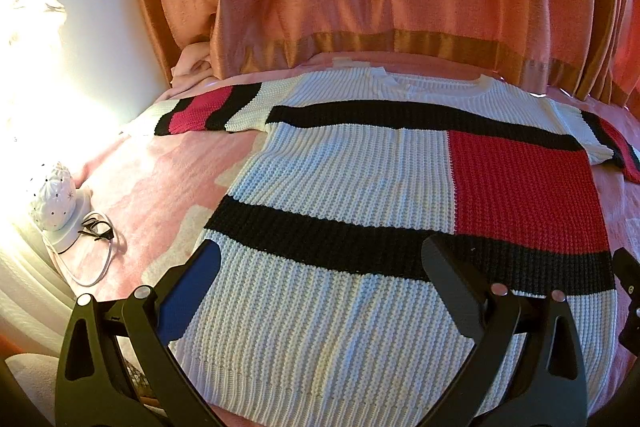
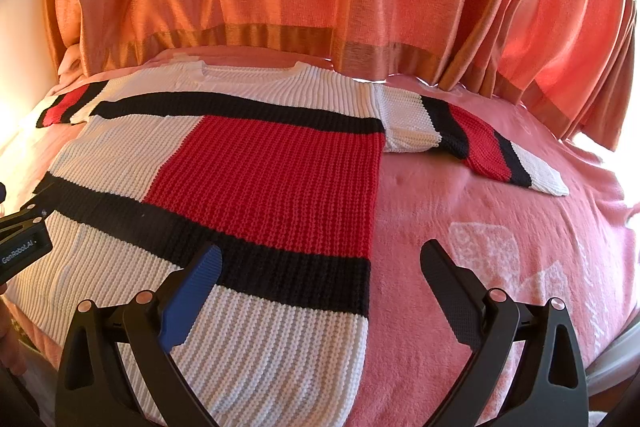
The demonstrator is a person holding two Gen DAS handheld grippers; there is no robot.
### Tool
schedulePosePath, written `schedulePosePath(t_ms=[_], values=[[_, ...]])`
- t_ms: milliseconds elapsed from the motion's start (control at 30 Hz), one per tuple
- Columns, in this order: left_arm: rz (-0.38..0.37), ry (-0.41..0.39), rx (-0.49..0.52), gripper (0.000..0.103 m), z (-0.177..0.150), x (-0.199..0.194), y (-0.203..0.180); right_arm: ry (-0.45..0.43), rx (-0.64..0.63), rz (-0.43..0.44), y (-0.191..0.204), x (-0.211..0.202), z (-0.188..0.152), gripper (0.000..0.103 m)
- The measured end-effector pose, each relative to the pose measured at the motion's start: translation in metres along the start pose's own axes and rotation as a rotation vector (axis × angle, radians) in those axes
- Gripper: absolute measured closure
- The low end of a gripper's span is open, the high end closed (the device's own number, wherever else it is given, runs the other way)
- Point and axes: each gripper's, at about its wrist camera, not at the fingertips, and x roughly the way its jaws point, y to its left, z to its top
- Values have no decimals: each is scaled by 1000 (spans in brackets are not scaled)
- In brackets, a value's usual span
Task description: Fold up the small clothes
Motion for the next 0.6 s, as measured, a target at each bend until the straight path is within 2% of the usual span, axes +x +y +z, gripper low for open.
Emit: schedulePosePath(t_ms=[600], values=[[-5, -1, 11, 5, 1, 0, -4, 0, 0, -1, 1, 0, -1, 5]])
